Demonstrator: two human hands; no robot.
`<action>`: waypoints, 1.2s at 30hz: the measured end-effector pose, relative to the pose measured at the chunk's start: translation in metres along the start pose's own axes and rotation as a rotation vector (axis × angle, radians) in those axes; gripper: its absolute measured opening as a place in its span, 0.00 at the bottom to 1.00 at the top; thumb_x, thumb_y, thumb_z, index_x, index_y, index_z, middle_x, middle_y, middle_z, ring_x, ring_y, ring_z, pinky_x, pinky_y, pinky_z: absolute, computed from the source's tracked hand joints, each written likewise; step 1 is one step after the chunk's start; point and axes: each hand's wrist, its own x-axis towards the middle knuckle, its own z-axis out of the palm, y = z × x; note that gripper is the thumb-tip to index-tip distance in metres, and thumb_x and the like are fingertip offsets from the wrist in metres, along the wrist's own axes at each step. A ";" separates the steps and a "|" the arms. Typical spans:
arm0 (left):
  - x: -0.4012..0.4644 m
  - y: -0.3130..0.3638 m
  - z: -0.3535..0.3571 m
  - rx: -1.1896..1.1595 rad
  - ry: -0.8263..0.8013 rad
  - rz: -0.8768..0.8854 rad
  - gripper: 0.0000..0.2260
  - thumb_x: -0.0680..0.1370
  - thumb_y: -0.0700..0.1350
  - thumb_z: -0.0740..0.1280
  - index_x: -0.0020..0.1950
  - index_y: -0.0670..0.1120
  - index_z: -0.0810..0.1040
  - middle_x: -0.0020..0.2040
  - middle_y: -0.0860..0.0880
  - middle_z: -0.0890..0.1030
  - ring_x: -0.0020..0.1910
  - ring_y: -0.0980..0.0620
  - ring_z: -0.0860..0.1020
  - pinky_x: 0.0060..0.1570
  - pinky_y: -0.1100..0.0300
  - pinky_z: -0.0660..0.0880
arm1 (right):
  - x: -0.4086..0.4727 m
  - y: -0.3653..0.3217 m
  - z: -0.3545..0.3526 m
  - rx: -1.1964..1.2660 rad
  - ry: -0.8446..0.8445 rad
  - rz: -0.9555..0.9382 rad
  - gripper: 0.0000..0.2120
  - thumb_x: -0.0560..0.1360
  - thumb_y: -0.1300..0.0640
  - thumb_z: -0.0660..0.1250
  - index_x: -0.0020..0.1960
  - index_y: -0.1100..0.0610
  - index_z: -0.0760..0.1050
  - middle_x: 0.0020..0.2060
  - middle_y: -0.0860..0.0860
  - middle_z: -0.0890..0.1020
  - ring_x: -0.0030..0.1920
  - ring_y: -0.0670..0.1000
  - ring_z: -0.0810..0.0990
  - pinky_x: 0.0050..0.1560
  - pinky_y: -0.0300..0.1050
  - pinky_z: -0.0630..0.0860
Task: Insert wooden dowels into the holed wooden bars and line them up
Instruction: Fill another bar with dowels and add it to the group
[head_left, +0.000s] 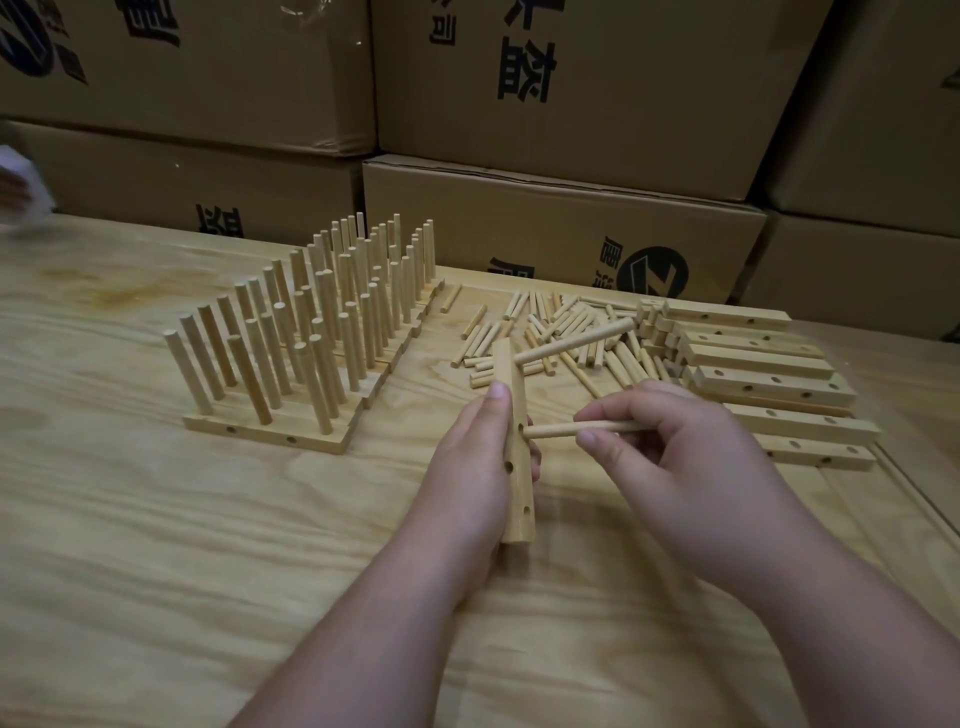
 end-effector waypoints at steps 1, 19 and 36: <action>0.000 -0.001 0.000 0.018 -0.013 0.013 0.17 0.75 0.68 0.58 0.43 0.61 0.82 0.32 0.51 0.79 0.29 0.54 0.75 0.36 0.53 0.72 | 0.000 -0.001 -0.001 -0.012 0.001 -0.010 0.03 0.76 0.50 0.71 0.47 0.41 0.81 0.45 0.35 0.76 0.44 0.38 0.76 0.40 0.27 0.70; -0.002 -0.006 0.000 0.194 -0.026 0.080 0.19 0.79 0.68 0.53 0.43 0.61 0.78 0.29 0.52 0.78 0.27 0.56 0.77 0.28 0.64 0.74 | -0.003 -0.009 -0.007 -0.094 -0.016 -0.023 0.02 0.75 0.45 0.70 0.44 0.40 0.81 0.38 0.37 0.81 0.45 0.32 0.77 0.38 0.23 0.70; -0.007 -0.006 0.004 0.277 0.016 0.074 0.22 0.81 0.67 0.49 0.44 0.56 0.76 0.28 0.51 0.78 0.30 0.52 0.77 0.37 0.49 0.77 | -0.004 -0.028 0.001 -0.383 0.043 -0.072 0.07 0.77 0.47 0.66 0.45 0.46 0.82 0.35 0.40 0.79 0.38 0.42 0.76 0.37 0.41 0.73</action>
